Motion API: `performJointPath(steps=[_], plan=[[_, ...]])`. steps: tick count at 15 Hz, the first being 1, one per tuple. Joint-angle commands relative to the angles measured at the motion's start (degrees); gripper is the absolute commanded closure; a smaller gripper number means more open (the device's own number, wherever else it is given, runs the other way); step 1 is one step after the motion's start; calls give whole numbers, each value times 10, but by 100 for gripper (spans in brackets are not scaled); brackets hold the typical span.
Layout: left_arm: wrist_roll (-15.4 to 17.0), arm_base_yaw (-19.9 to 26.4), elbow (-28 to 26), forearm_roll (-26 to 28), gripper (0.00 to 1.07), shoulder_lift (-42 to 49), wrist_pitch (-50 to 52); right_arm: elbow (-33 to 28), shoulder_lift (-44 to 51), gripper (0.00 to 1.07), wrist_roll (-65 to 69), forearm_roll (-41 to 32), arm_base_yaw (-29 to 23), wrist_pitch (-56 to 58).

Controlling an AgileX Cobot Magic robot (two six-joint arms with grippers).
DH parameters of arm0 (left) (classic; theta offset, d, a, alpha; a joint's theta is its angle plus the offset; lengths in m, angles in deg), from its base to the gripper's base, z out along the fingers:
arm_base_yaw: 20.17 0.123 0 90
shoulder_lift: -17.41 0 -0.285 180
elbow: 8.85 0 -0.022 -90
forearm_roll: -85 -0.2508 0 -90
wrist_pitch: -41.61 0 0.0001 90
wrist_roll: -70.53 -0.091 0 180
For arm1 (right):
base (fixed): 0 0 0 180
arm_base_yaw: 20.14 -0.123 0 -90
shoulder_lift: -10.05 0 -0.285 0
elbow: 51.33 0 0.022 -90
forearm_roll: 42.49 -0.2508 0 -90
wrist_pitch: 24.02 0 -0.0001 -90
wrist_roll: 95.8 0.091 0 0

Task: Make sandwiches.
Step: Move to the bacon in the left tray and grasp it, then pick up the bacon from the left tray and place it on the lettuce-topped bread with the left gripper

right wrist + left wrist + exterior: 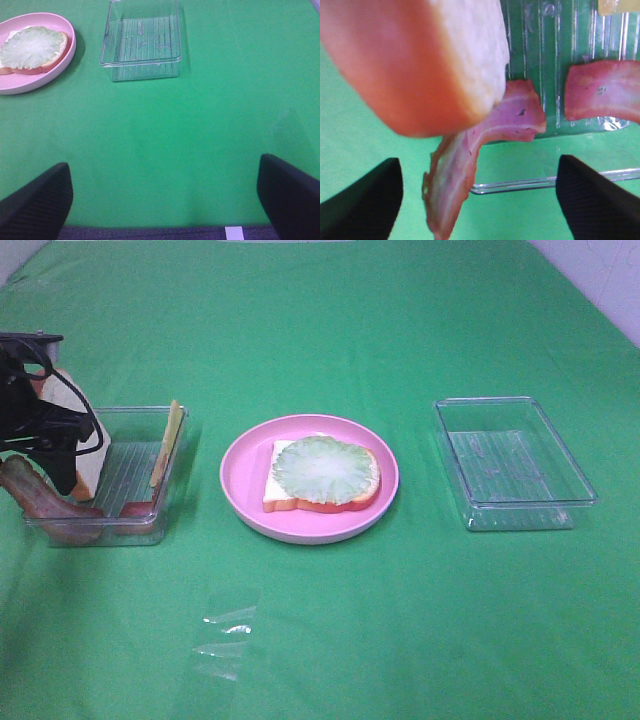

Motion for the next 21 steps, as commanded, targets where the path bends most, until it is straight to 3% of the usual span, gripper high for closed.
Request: performJointPath(steps=[1, 7, 9, 11, 15, 16, 21], plan=[[2, -2, -2, 4, 49, -2, 5, -1, 18, 12, 1, -3, -1, -2], [2, -1, -2, 6, 50, -1, 5, -1, 18, 12, 1, -3, -1, -2], [2, -1, -2, 6, 69, -1, 5, -1, 18, 12, 1, -3, -1, -2], [2, -1, -2, 6, 105, -1, 5, -1, 18, 12, 1, -3, -1, -2], [-2, -2, -2, 8, 107, 3, 0, -1, 18, 12, 1, -3, -1, -2], [-17, -2, -2, 9, 107, 23, -7, -1, 18, 12, 1, -3, -1, -2], [-18, -2, -2, 24, 107, 89, -18, -1, 18, 12, 1, -3, -1, -2]])
